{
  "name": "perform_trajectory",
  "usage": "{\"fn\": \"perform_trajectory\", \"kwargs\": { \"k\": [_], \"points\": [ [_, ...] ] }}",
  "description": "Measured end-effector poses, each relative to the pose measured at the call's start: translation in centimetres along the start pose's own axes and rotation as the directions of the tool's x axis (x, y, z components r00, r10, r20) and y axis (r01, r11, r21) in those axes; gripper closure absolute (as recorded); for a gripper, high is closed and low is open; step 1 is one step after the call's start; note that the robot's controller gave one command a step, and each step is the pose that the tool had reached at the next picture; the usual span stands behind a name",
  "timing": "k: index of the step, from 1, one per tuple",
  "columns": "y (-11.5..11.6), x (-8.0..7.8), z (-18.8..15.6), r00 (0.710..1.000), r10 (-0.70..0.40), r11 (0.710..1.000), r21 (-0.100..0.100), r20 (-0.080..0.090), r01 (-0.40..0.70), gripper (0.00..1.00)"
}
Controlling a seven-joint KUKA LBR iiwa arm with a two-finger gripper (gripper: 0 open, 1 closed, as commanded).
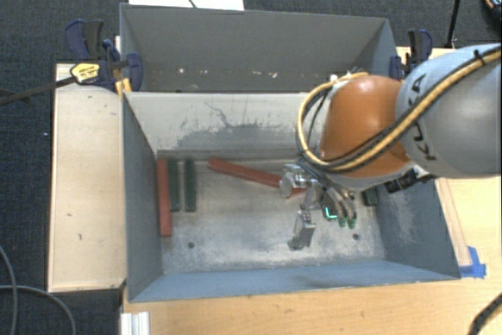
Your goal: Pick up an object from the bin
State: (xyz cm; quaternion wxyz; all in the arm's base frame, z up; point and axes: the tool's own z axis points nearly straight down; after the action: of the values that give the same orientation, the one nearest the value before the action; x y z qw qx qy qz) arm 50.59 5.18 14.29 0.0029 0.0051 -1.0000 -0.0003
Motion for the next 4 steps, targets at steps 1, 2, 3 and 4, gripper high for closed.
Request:
{"fn": "perform_trajectory", "kwargs": {
  "k": [1,2,3,4],
  "points": [
    [-3.9,-6.9,7.5,0.993,0.117,0.993,0.001,0.008,-0.117,0.00],
    [-3.7,-6.8,7.2,0.993,0.116,0.993,-0.001,0.010,-0.116,1.00],
    [-7.5,-4.6,0.6,0.960,-0.281,0.960,0.005,0.013,0.281,1.00],
    [-7.2,-4.7,-9.8,0.957,-0.290,0.957,0.006,0.017,0.290,1.00]
  ]
}}
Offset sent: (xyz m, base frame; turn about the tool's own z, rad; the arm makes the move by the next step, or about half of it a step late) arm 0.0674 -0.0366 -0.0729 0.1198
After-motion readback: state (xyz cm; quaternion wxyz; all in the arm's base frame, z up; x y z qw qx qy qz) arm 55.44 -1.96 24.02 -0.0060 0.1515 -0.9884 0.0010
